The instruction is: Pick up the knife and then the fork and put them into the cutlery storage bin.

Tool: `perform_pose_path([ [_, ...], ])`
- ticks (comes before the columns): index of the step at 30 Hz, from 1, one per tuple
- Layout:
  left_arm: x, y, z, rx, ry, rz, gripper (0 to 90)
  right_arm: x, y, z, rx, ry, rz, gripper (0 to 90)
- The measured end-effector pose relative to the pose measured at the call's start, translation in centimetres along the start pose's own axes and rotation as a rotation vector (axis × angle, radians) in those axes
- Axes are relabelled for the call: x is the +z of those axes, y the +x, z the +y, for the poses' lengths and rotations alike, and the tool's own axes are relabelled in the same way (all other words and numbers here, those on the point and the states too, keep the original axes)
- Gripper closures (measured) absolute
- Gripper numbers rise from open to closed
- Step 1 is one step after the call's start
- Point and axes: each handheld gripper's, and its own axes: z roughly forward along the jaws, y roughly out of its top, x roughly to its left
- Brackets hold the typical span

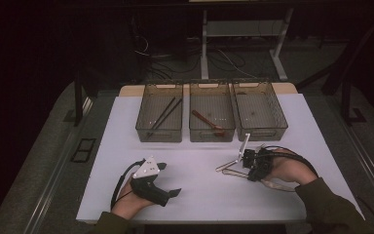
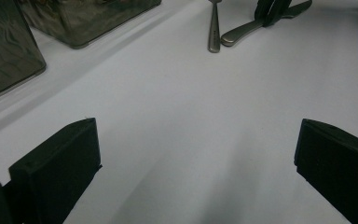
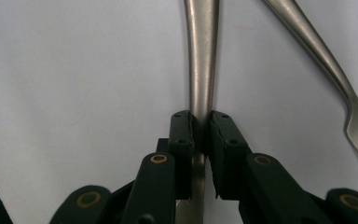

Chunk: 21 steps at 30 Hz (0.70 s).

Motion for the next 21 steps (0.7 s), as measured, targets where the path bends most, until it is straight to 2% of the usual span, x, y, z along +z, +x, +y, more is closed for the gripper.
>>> perform_pose_path([
  [7, 0.0, 0.0, 0.0, 0.0, 0.0, 0.0, 0.0, -0.4, 0.0, -0.3, 0.019, -0.027, 0.042, 78.7],
  [12, 0.0, 0.0, 0.0, 0.0, -0.001, 0.002, 0.0, -0.8, -0.2, -0.8, 0.046, -0.062, 0.046, 78.7],
  [21, -0.1, 0.0, 0.0, 0.002, -0.001, 0.001, 0.0, -2.4, -0.9, -1.9, 0.109, -0.177, 0.039, 78.6],
])
